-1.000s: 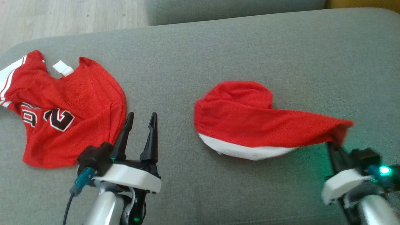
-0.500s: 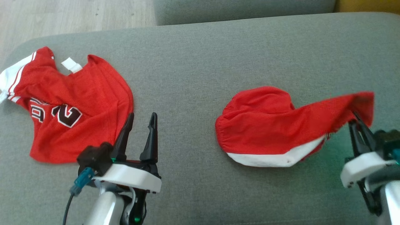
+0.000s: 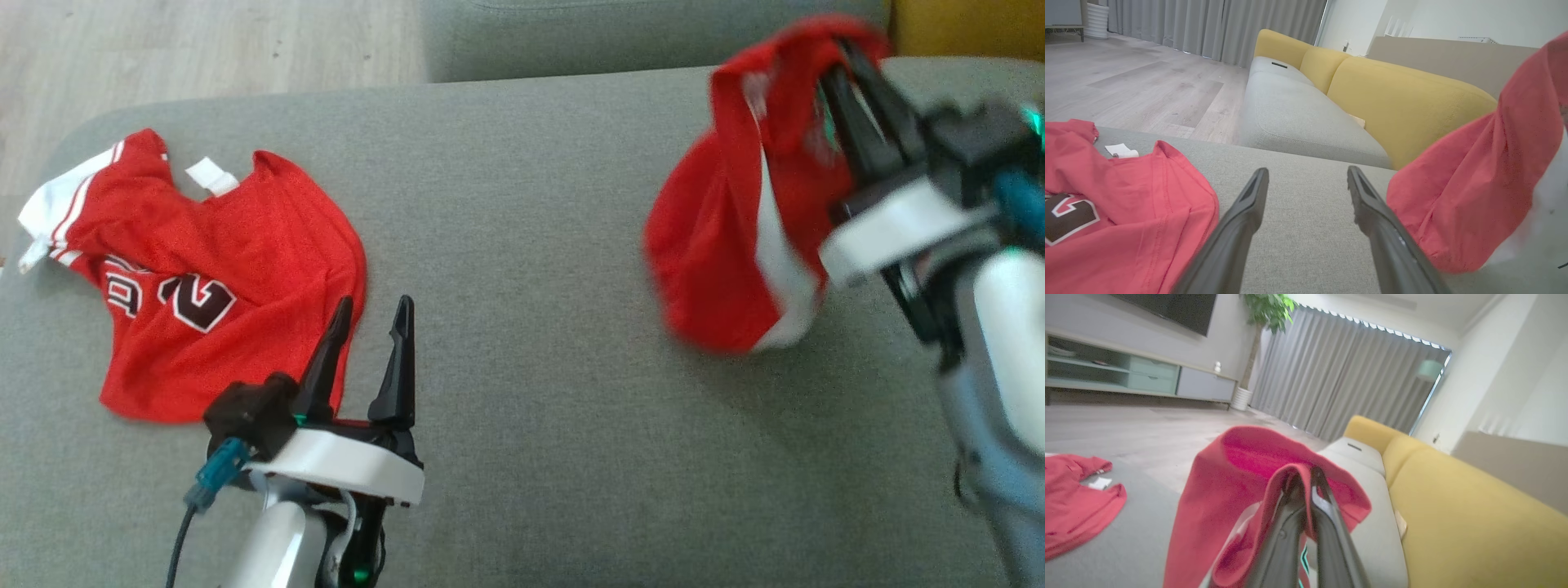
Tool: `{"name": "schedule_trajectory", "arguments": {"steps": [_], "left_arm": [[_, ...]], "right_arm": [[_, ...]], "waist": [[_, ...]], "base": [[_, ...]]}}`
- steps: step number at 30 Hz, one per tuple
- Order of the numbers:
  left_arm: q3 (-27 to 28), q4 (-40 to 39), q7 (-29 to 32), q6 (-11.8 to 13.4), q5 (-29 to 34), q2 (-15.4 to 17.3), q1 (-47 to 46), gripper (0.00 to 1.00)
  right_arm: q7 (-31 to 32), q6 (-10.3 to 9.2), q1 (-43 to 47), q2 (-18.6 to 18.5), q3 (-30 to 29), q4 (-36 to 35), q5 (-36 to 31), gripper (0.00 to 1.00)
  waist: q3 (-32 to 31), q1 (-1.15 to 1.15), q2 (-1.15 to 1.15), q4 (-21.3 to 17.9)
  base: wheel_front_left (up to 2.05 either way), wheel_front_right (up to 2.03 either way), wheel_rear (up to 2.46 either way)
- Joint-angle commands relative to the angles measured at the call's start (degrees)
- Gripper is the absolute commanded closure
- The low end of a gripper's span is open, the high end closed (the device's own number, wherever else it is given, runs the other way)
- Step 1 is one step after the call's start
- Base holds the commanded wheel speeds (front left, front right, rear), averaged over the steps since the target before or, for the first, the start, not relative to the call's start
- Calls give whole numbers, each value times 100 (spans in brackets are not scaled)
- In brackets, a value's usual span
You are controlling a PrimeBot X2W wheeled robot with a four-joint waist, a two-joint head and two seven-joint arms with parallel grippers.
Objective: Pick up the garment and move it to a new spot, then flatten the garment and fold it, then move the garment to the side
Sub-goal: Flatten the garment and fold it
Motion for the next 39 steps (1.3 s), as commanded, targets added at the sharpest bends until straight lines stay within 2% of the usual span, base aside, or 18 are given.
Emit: {"name": "schedule_trajectory", "arguments": {"steps": [1, 5, 9, 17, 21, 28, 29, 30, 31, 39], "left_arm": [[147, -182, -30, 23, -29, 10, -195, 0], [146, -198, -30, 44, -61, 10, -142, 0], [167, -240, -30, 66, -68, 10, -102, 0], [201, -319, -30, 73, -61, 10, -144, 0], [200, -315, -31, 51, -33, 10, -194, 0], [211, -267, -31, 3, 41, 10, -239, 0], [211, -262, -31, 0, 47, 10, -249, 0], [213, -258, -31, -5, 50, 10, -257, 0], [208, -250, -31, -13, 55, 10, -265, 0], [202, -209, -31, -31, 60, 10, -277, 0]], "right_arm": [[34, -4, -493, -4, 218, -259, 89, 100], [134, -4, -1153, 159, 398, -210, 334, 100], [294, -4, -1207, 297, 201, -160, 459, 100], [518, -4, 410, 351, -1034, 436, 324, 100], [411, -4, 1255, 426, -1633, 740, 141, 100], [142, -4, 1950, 876, -2331, 1094, -209, 100], [125, -4, 1977, 945, -2416, 1138, -294, 95], [95, -4, 1986, 1013, -2490, 1167, -375, 7], [61, -4, 1981, 1084, -2579, 1188, -433, 0], [-286, -4, 1965, 1316, -2745, 923, -805, 0]], "waist": [[-35, 0, 0, 37], [-73, 0, 0, 106], [-64, 0, 0, 127], [111, 0, 0, 49], [216, 0, 0, -30], [327, 0, 0, -234], [334, 0, 0, -258], [336, 0, 0, -279], [335, 0, 0, -293], [268, 0, 0, -362]], "base": [[0, 0, 0], [0, 0, 0], [0, 0, 0], [0, 0, 0], [0, 0, 0], [0, 0, 0], [0, 0, 0], [0, 0, 0], [0, 0, 0], [0, 0, 0]]}}
